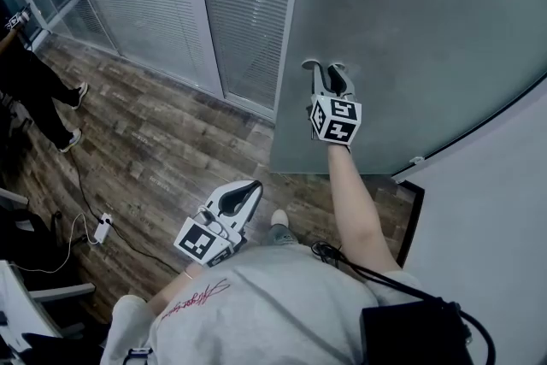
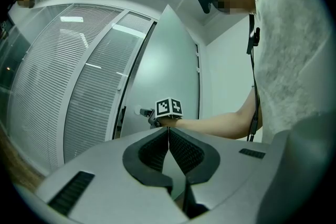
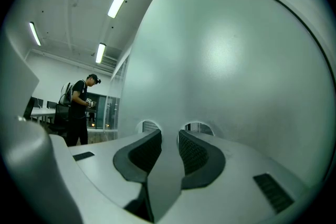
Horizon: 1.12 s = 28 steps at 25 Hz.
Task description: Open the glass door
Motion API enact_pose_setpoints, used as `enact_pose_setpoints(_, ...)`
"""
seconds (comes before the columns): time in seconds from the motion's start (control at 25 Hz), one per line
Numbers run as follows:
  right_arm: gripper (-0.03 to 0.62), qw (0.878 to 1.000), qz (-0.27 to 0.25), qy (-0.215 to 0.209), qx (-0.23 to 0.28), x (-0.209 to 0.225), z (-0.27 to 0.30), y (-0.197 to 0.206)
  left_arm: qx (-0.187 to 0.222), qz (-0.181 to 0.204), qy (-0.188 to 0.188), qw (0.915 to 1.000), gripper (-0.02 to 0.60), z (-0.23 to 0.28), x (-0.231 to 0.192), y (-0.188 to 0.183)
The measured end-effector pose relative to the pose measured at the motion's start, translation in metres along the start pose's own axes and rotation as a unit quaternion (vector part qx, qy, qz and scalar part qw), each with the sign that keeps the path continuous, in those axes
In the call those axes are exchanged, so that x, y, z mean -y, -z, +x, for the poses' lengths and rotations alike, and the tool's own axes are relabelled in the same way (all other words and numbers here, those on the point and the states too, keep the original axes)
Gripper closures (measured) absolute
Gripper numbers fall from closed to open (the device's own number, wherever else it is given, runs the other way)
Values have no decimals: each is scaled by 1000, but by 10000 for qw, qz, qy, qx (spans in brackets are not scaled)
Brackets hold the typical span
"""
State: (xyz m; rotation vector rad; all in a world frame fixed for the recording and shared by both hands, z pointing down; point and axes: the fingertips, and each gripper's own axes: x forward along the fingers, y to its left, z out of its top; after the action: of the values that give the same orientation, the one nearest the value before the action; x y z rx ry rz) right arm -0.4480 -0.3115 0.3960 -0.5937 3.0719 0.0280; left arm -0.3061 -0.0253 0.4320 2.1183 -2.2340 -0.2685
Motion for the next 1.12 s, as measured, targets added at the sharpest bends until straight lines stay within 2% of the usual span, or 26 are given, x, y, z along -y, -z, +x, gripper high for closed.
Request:
enact_pose_setpoints(0.32,484,9999,-7,-126,20,-11,-38,-1,69,32,224,9997,563,-21,21,-5)
enact_pose_setpoints(0.6,484,9996,-45,-294,29,-21,-73,-2,136,-177,306,9993,563,-35,31,-8)
enact_pose_setpoints(1.12,484,9985,-29,-551,70,-33,-141,-3,90,-43,701,9975,563,-40,62,-10)
